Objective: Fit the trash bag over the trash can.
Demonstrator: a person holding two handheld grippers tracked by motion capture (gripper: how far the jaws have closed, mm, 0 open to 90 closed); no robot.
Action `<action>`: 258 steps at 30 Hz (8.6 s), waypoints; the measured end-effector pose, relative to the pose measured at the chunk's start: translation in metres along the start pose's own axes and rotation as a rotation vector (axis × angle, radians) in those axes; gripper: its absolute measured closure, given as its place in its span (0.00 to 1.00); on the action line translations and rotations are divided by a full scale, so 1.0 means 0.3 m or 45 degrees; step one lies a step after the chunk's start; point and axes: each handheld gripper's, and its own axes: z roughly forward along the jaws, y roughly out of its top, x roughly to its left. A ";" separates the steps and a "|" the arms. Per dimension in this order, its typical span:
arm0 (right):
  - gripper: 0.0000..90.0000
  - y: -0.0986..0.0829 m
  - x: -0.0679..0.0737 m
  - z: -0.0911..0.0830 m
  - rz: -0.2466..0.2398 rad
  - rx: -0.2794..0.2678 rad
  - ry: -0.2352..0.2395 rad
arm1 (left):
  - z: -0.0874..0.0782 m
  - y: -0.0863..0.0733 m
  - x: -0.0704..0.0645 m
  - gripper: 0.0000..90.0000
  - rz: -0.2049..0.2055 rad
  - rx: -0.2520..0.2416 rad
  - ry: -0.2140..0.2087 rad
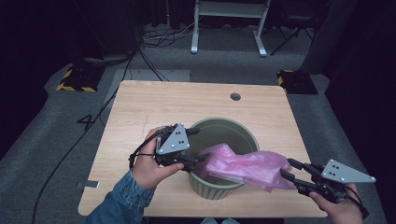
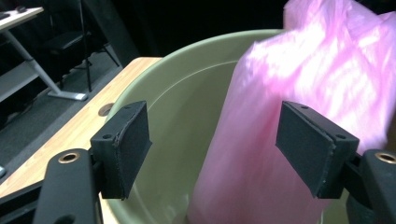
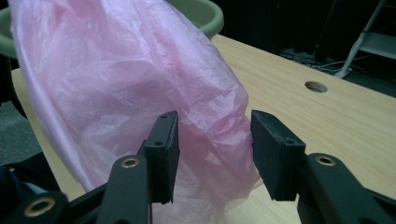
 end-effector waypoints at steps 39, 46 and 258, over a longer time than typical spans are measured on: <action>0.57 0.198 0.037 0.113 -0.101 -0.011 -0.070 | 0.032 0.067 -0.049 0.79 0.073 0.071 -0.042; 0.52 0.181 0.032 0.094 -0.085 -0.011 -0.065 | 0.045 0.041 -0.018 0.89 0.019 0.161 0.071; 0.80 0.242 0.095 0.109 -0.072 0.090 0.149 | 0.073 0.051 0.018 0.98 -0.042 0.127 0.079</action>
